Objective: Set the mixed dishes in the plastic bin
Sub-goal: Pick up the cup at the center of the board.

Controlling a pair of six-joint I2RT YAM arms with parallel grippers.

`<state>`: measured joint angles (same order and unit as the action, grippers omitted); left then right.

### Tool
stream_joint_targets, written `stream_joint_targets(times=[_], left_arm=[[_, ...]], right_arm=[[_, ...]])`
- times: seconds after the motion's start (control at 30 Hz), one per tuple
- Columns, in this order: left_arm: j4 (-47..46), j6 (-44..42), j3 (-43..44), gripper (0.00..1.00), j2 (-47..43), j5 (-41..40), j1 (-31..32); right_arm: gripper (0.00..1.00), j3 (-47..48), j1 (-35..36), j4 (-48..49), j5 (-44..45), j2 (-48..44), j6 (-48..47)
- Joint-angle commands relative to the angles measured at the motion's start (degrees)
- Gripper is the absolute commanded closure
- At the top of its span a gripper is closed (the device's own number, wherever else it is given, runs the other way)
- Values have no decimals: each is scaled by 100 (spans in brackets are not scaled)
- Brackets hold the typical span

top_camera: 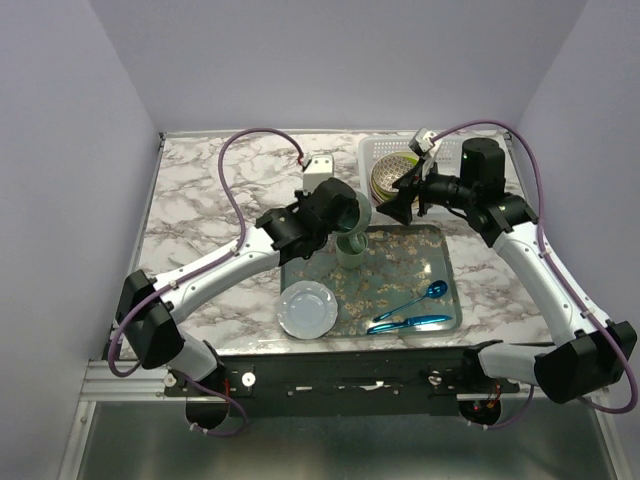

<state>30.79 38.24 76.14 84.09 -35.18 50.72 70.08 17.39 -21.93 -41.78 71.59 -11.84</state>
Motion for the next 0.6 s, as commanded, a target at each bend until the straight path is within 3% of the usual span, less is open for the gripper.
stream_joint_targets(times=[0.0, 0.57], left_arm=[[-108, 597, 717, 100, 247, -937, 307], [1201, 1308, 2247, 100, 1285, -2010, 781]], right_arm=[[19, 102, 212, 40, 653, -49, -3], [18, 23, 854, 418, 2525, 355, 507]])
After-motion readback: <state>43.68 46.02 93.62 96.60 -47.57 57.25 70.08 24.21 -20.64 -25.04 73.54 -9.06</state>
